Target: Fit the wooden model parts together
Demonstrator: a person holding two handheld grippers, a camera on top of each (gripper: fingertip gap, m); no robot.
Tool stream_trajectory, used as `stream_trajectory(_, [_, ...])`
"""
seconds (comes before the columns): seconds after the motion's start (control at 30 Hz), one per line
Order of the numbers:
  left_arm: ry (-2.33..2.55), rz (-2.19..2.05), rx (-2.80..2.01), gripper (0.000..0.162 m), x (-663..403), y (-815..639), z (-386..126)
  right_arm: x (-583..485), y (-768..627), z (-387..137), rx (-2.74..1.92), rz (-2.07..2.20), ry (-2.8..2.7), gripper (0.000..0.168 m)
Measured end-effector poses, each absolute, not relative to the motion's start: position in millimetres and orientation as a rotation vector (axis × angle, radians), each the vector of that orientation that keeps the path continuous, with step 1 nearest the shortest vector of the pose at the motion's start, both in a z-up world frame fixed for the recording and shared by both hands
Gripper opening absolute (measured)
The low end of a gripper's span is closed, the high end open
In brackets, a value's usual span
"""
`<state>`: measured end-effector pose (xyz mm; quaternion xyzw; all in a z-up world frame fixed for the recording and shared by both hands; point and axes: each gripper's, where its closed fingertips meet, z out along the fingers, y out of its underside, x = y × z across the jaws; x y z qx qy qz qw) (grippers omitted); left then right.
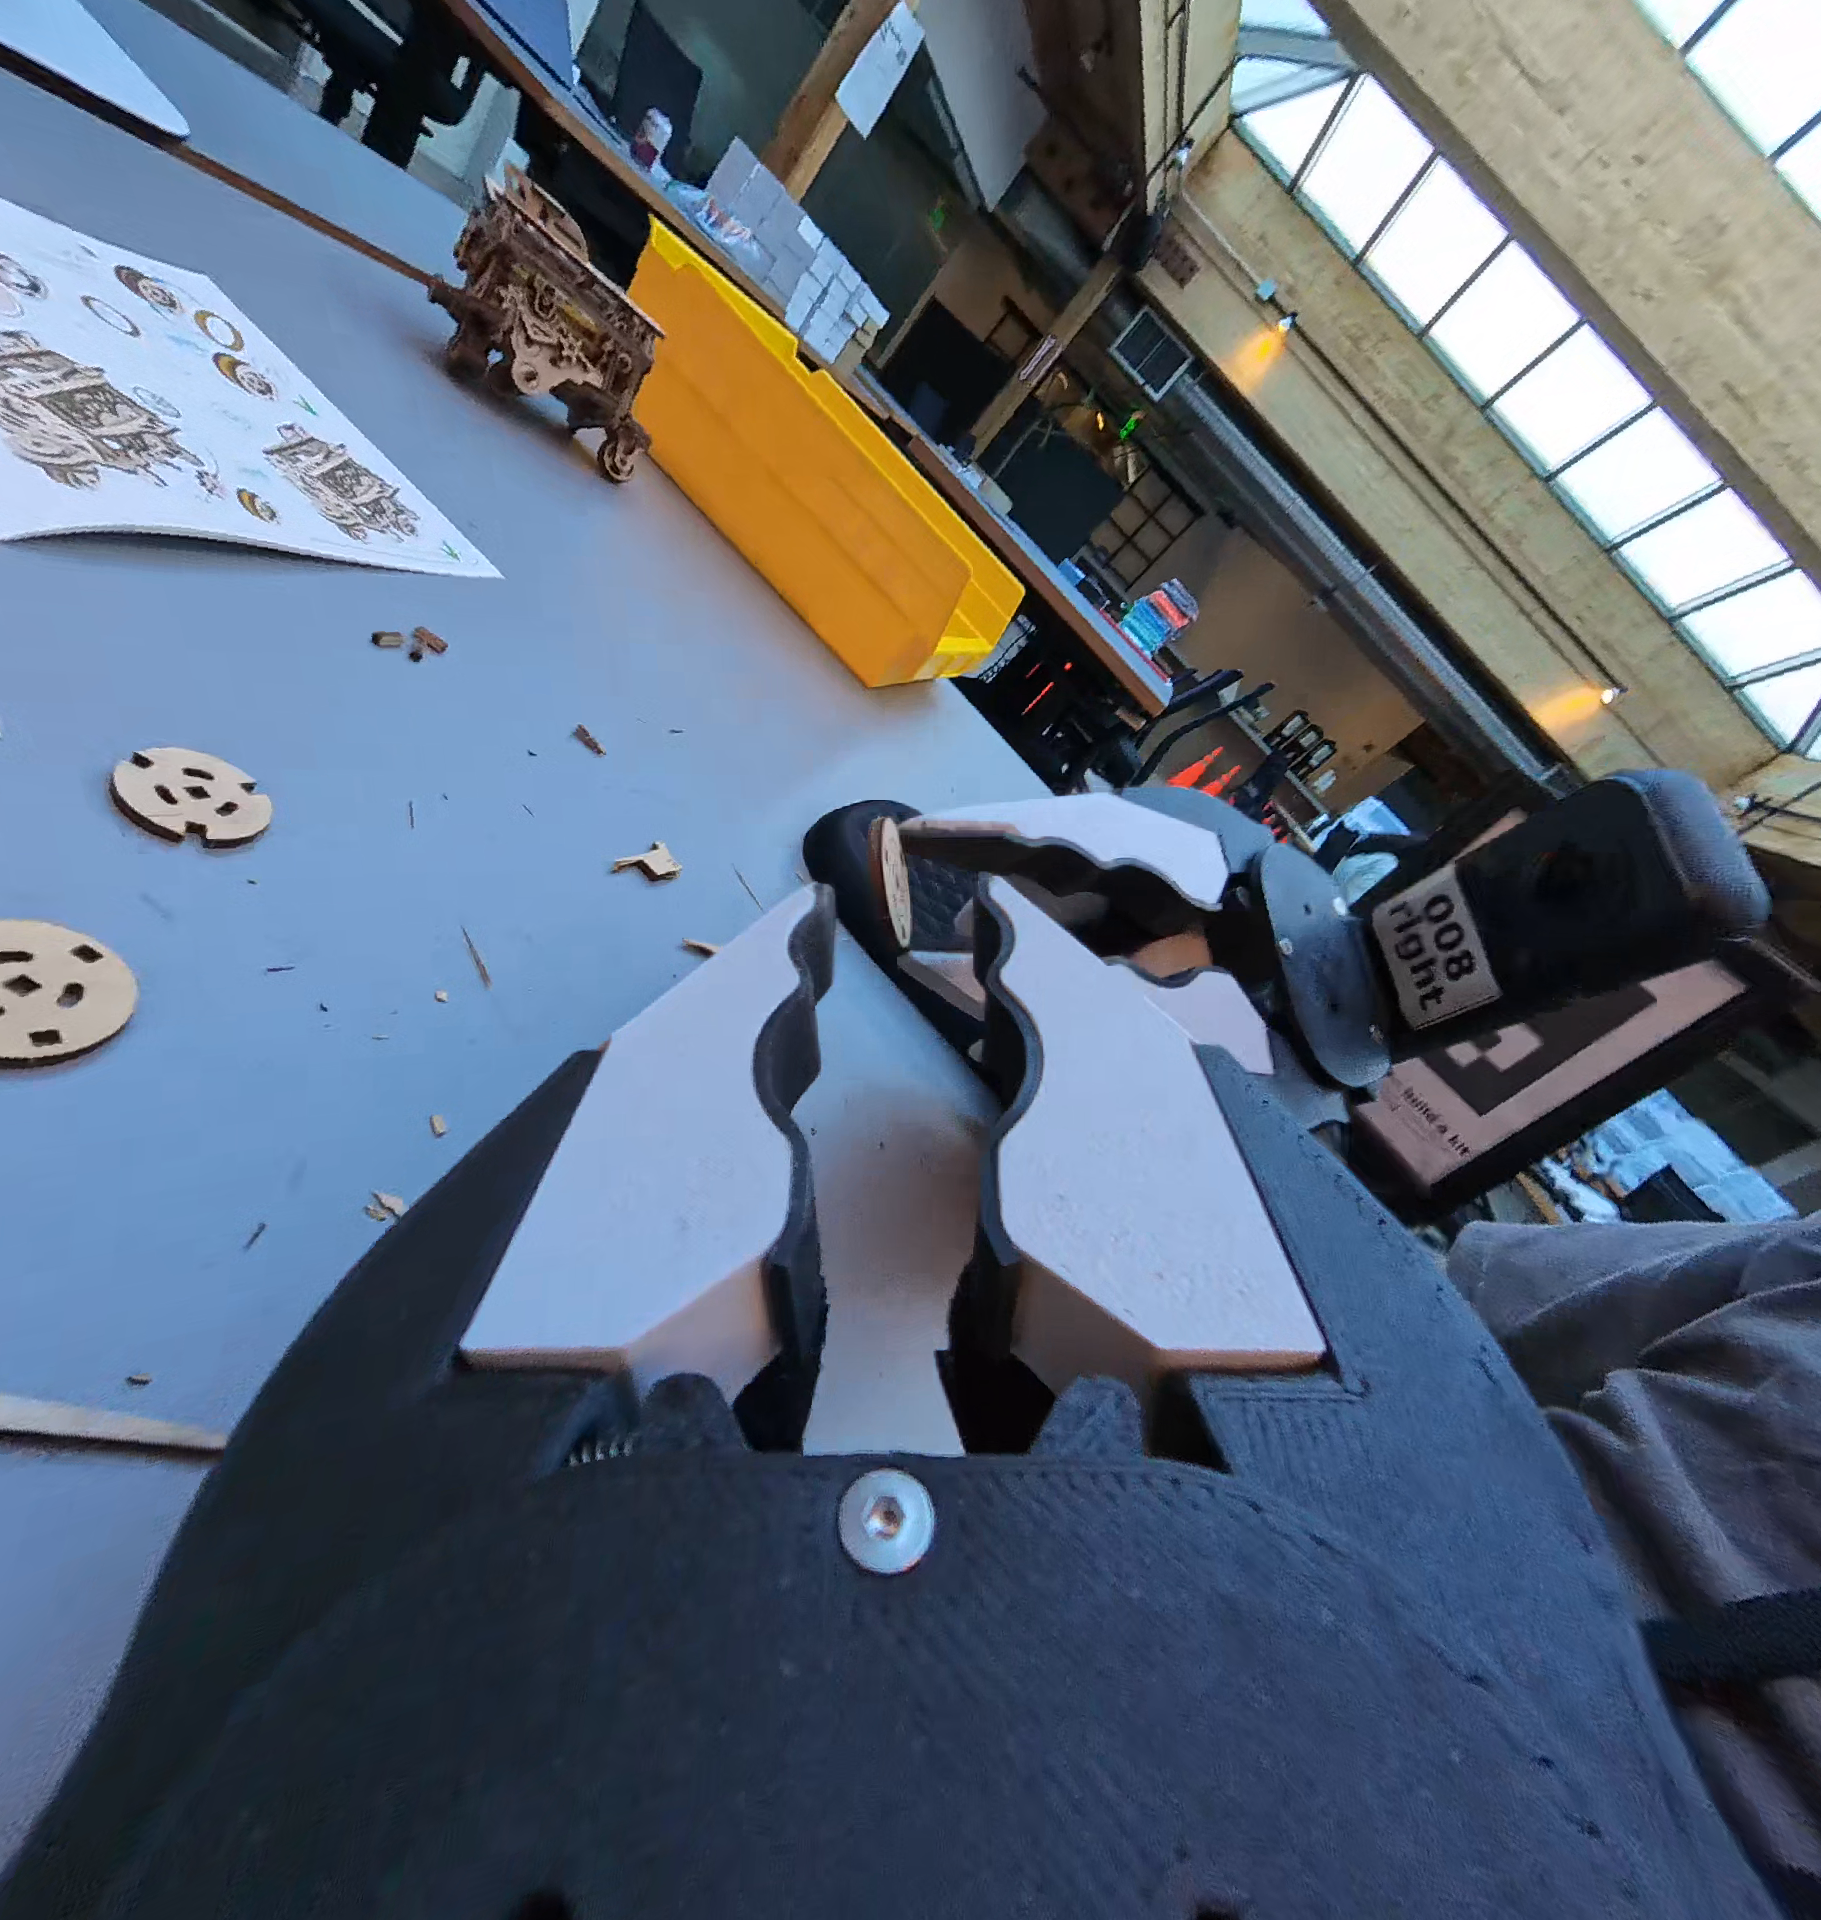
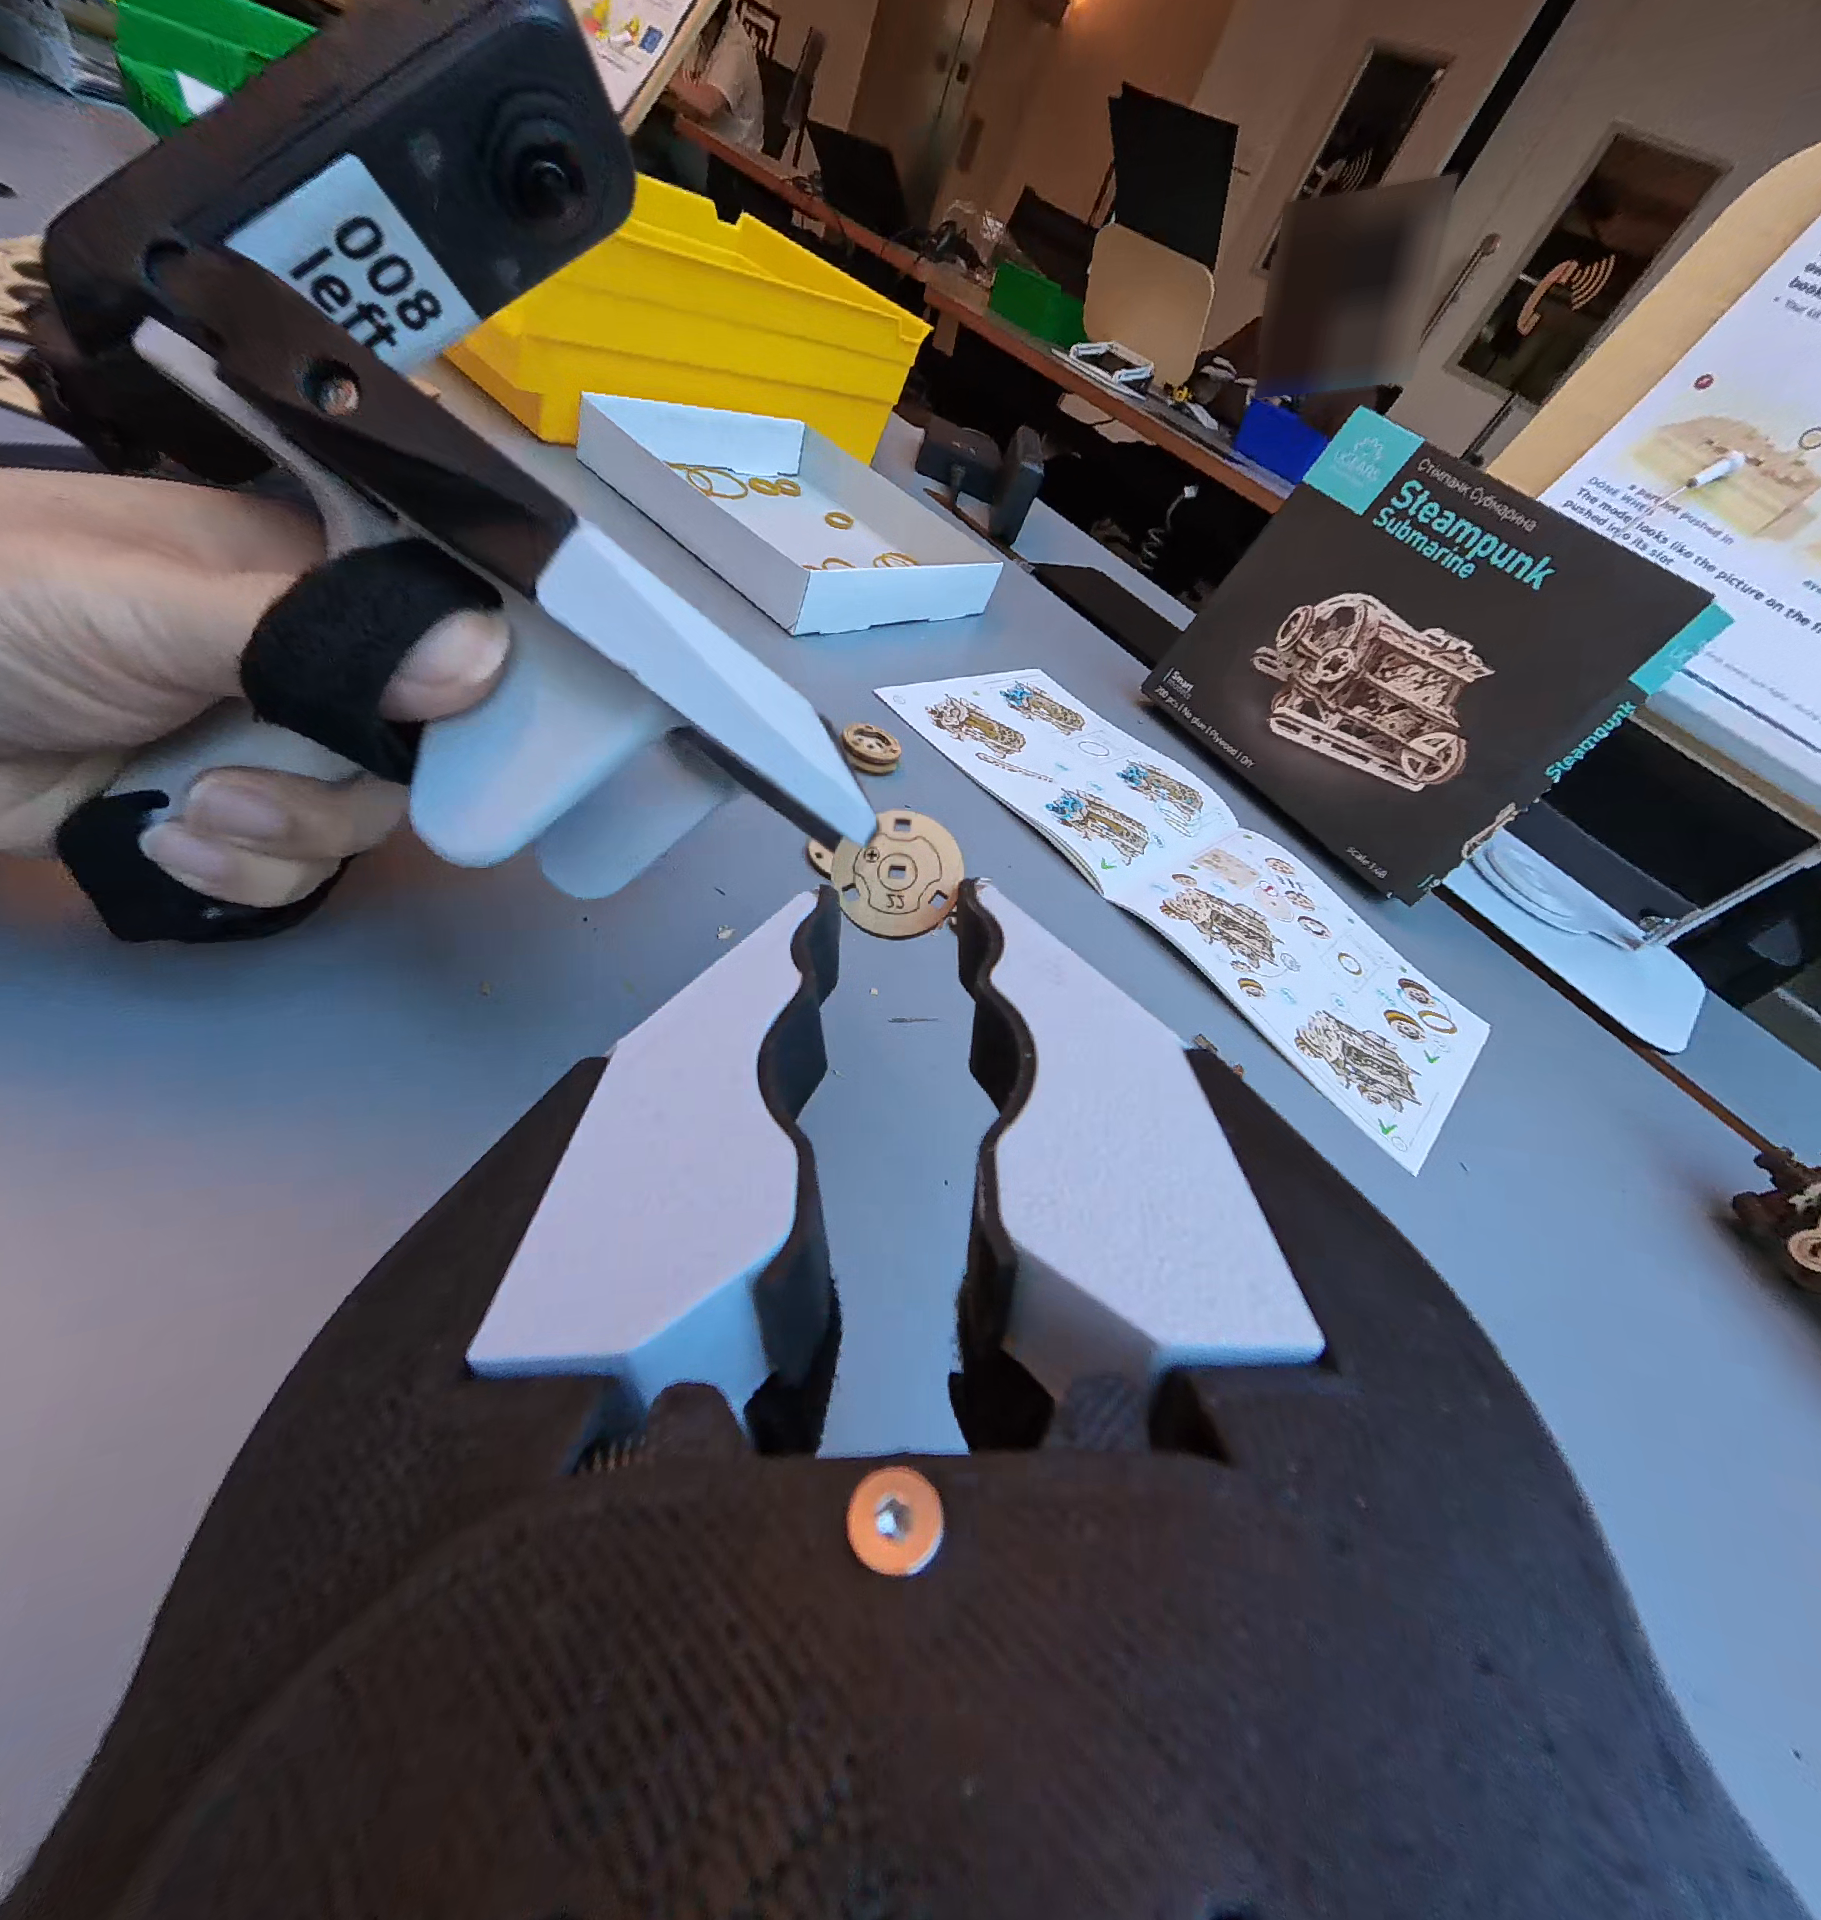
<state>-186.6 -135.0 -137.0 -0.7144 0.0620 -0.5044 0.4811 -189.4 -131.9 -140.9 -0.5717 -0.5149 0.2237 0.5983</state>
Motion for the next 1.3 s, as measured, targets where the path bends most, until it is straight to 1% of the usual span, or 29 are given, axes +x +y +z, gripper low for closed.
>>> stream_trajectory(0.03, [0.192, -1.212, -1.764, 0.022, -181.0, -134.4, -141.6, -188.7, -133.6, -140.2, -1.318, 0.537, -1.198, 0.021])
stream_trajectory(0.07, [0.232, -1.218, -1.768, 0.016, -175.1, -135.5, -143.0, -188.3, -135.2, -137.9, -1.31, 0.556, -1.193, 0.021])
stream_trajectory(0.1, [0.244, -1.24, -1.741, 0.004, -172.0, -136.7, -138.7, -187.6, -135.6, -137.3, -1.305, 0.555, -1.197, 0.022])
stream_trajectory(0.13, [0.23, -1.227, -1.732, 0.0, -173.7, -135.1, -137.3, -186.9, -135.6, -134.9, -1.294, 0.554, -1.194, 0.02])
stream_trajectory(0.27, [0.346, -1.241, -1.765, 0.0, -177.7, -141.1, -131.3, -182.4, -141.0, -130.1, -1.274, 0.641, -1.298, 0.026])
stream_trajectory(0.4, [0.601, -1.309, -1.97, 0.0, -184.7, -153.1, -135.2, -186.6, -143.3, -115.9, -1.352, 1.052, -1.443, 0.031])
stream_trajectory(0.47, [0.752, -1.216, -2.046, 0.0, -190.3, -146.9, -138.8, -196.9, -135.5, -114.7, -1.439, 1.255, -1.502, 0.03])
stream_trajectory(0.57, [0.948, -1.074, -2.055, 0.0, -199.3, -131.6, -138.9, -207.7, -130.8, -116.9, -1.523, 1.503, -1.648, 0.018])
stream_trajectory(0.6, [1.008, -1.059, -2.049, 0.0, -201.2, -128.7, -139.5, -209.8, -125.4, -110.6, -1.521, 1.574, -1.643, 0.004])
stream_trajectory(0.63, [1.055, -1.081, -2.032, 0.0, -201.4, -127.2, -137.3, -211.8, -119.0, -102.5, -1.497, 1.638, -1.611, 0.0])
stream_trajectory(0.67, [1.092, -1.135, -2.003, 0.0, -199.4, -126.9, -132.3, -213.8, -109.5, -98.3, -1.505, 1.664, -1.575, 0.0])
stream_trajectory(0.73, [1.102, -1.157, -1.953, 0.0, -197.4, -113.6, -124.2, -216.7, -91.7, -97.6, -1.56, 1.636, -1.549, 0.015])
stream_trajectory(0.8, [1.106, -1.167, -1.963, 0.0, -197.3, -99.5, -123.0, -215.9, -88.4, -99.1, -1.581, 1.614, -1.596, 0.019])
stream_trajectory(0.87, [1.117, -1.181, -1.954, 0.0, -197.3, -90.1, -122.2, -216.1, -80.5, -113.2, -1.671, 1.511, -1.638, 0.017])
stream_trajectory(0.93, [1.126, -1.175, -1.963, 0.0, -199.6, -84.5, -128.3, -218.2, -82.3, -118.9, -1.665, 1.54, -1.662, 0.001])
stream_trajectory(1.03, [1.079, -1.193, -1.93, 0.003, -205.4, -80.6, -136.5, -223.7, -76.4, -126.8, -1.694, 1.653, -1.572, 0.001])
stream_trajectory(1.1, [1.011, -1.256, -1.91, 0.013, -211.6, -81.2, -137.4, -223.7, -68.3, -122.5, -1.747, 1.829, -1.4, 0.001])
stream_trajectory(1.17, [0.956, -1.281, -1.897, 0.011, -216.9, -77.5, -137.4, -220.5, -60.9, -113.8, -1.737, 1.956, -1.268, 0.001])
stream_trajectory(1.3, [0.927, -1.361, -1.867, 0.012, -212.8, -77.8, -131.5, -217.8, -54.7, -117.3, -1.753, 1.991, -1.201, 0.001])
